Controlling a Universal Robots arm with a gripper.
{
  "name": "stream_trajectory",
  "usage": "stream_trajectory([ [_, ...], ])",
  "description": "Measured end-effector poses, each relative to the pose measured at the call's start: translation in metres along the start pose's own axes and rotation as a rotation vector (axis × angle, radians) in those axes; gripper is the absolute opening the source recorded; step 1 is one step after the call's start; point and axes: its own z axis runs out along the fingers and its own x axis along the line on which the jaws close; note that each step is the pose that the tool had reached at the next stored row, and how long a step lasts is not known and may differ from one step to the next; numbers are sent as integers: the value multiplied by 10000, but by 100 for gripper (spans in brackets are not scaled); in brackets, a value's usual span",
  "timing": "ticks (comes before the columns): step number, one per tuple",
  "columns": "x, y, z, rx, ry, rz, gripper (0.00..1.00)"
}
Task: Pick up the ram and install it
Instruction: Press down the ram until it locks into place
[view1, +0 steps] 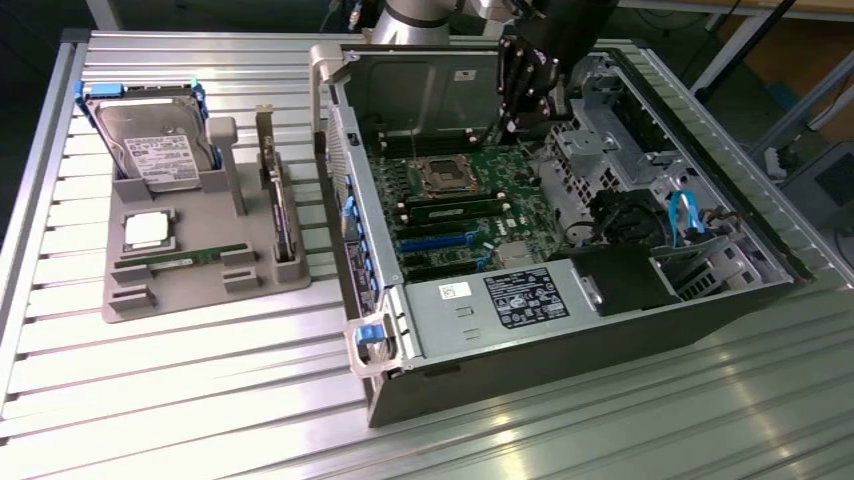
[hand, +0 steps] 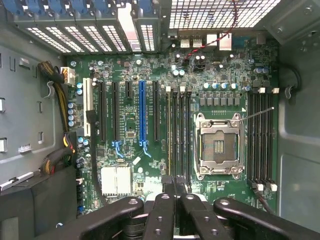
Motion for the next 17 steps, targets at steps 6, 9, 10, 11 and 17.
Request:
stream_trajectory([
  [6,-1,-298,-8,-7,0,-4,10],
  [9,-2,-353,-8,-8,-1,-6,10],
  [10,-2,-360,-8,-7,-1,-6,10],
  [11,-2,-359,-9,-8,-1,-6,10],
  [17,-3,-362,88,-8,-1,-6,10],
])
